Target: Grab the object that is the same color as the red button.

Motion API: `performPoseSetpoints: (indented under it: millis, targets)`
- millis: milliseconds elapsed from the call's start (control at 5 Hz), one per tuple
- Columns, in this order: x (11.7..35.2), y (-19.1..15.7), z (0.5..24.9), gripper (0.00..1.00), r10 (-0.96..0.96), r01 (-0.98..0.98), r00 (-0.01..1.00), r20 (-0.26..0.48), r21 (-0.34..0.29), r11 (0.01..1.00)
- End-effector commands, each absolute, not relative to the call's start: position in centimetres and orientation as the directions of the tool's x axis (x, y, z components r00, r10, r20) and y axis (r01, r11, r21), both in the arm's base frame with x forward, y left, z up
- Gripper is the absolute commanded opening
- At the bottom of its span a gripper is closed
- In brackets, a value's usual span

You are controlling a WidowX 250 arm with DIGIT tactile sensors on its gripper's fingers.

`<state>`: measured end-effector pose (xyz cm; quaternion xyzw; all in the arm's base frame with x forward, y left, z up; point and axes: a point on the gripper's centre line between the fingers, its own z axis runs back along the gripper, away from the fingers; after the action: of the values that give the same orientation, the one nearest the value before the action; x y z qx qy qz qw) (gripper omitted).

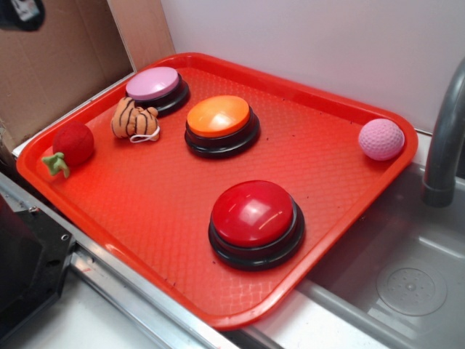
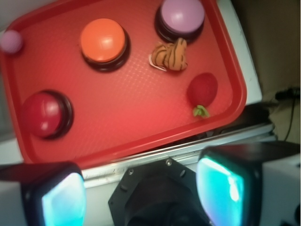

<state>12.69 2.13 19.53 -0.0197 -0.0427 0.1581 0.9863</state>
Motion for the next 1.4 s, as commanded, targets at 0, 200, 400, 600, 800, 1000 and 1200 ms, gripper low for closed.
performPoseSetpoints:
  millis: [0, 200, 400, 600, 800, 1000, 1200]
  targets:
    - [14.2, 6.5, 13.6, 1.0, 0.57, -0.571, 0.804, 0.167, -0.05, 0.82]
    - [15.0, 8.1, 10.1, 1.0, 0.666, -0.674, 0.714, 0.216, -0.048, 0.738]
    - [16.0, 9.3, 7.1, 1.0, 0.688, -0.7, 0.693, 0.217, -0.029, 0.714]
    - [16.6, 10.7, 4.6, 1.0, 0.723, -0.741, 0.655, 0.219, -0.002, 0.672]
    - [16.8, 11.9, 3.5, 1.0, 0.74, -0.774, 0.621, 0.256, 0.051, 0.632]
    - [16.8, 12.8, 2.5, 1.0, 0.754, -0.794, 0.601, 0.263, 0.09, 0.601]
    - [16.7, 13.5, 1.6, 1.0, 0.768, -0.805, 0.591, 0.248, 0.116, 0.582]
